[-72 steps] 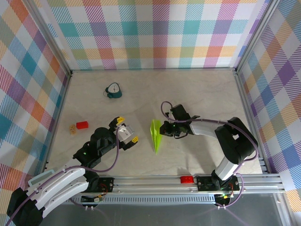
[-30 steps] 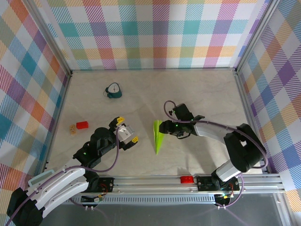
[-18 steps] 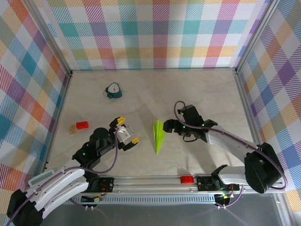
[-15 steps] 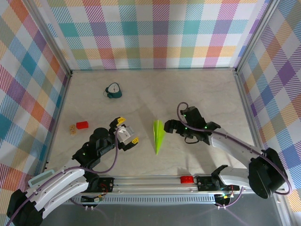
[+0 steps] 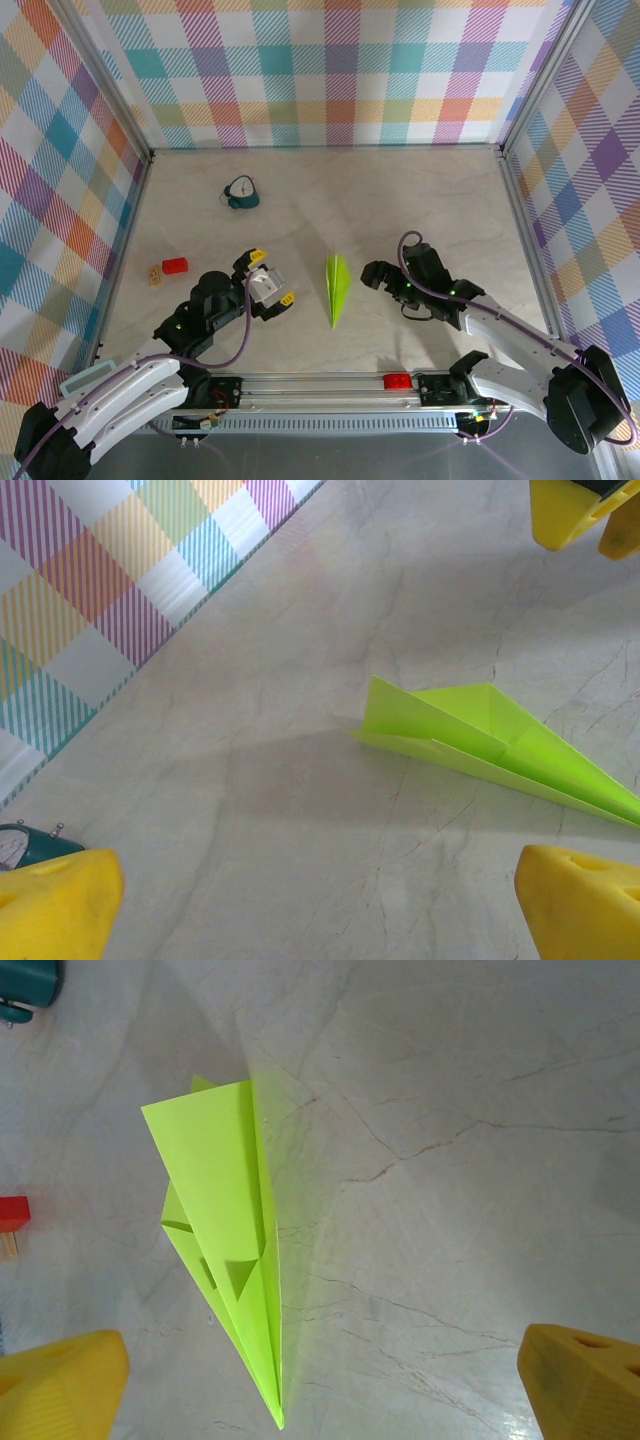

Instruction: Fold a paper plane with a square sheet of paper (fold left side to right side)

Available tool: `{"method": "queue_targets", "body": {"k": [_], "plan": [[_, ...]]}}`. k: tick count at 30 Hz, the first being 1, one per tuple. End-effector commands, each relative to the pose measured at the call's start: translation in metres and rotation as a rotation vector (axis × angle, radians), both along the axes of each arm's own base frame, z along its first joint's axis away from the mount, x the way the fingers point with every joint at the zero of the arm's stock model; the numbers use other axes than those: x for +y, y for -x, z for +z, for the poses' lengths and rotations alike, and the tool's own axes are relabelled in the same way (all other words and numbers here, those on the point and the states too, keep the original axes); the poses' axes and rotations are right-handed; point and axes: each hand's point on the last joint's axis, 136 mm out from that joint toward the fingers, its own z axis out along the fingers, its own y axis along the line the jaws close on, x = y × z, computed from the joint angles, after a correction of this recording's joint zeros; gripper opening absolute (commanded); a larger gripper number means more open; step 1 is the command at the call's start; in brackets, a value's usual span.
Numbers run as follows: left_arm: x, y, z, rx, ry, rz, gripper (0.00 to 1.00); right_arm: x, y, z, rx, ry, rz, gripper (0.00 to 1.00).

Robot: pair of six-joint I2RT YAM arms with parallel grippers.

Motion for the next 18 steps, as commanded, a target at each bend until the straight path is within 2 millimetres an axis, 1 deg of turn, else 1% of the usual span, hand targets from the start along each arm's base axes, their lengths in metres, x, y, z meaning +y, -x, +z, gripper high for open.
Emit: {"method": "queue_targets", "body": {"k": [1, 3, 6, 8, 14, 18], "plan": [[0.0, 0.003, -0.005, -0.002, -0.014, -0.021, 1.0, 0.007, 0.001, 0.003, 0.043, -0.004, 0.042, 0.94], [0.0, 0.003, -0.006, -0.001, -0.016, -0.023, 1.0, 0.015, 0.004, 0.002, 0.09, 0.013, 0.099, 0.89], [0.0, 0.003, -0.005, -0.001, -0.016, -0.023, 1.0, 0.032, 0.007, 0.001, 0.158, 0.04, 0.19, 0.81], [-0.001, 0.003, -0.006, -0.001, -0.017, -0.025, 1.0, 0.046, 0.007, 0.0, 0.174, 0.088, 0.238, 0.78], [0.0, 0.003, -0.006, -0.001, -0.017, -0.022, 1.0, 0.082, 0.006, -0.014, 0.238, 0.235, 0.312, 0.65], [0.0, 0.003, -0.005, -0.004, -0.014, -0.023, 1.0, 0.095, 0.006, -0.025, 0.287, 0.327, 0.321, 0.57]]}}
